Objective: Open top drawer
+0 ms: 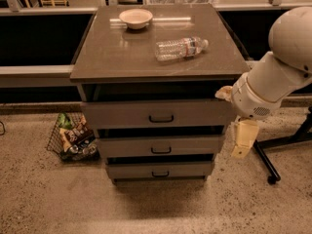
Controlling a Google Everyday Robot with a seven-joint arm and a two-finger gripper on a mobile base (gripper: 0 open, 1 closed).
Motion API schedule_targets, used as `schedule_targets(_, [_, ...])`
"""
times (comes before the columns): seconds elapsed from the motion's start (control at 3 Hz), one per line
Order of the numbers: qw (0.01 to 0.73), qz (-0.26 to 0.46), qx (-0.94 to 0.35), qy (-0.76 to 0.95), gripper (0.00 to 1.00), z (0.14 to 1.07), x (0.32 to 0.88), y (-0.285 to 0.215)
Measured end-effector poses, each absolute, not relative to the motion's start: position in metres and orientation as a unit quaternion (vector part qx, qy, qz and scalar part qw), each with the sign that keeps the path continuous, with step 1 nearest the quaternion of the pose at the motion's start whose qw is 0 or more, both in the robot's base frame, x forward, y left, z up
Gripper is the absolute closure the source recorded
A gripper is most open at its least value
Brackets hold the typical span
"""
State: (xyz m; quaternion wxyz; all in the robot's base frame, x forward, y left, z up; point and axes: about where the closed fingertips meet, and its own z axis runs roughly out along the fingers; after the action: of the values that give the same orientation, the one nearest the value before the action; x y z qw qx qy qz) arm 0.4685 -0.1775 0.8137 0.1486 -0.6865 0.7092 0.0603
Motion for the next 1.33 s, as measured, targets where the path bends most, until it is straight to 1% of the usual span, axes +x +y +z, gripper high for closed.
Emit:
schedule_targets(0.67, [0.148,0.042,-0.735,0.66,0.0,0.776,0.499,-0.172])
schedule_targets(1.0, [0.139,0.051,-0.764,0.628,0.0,0.742,0.523,-0.166])
schedule_targets(1.33, [0.135,0.049,-0.764,0.63,0.0,0.729,0.535,-0.172])
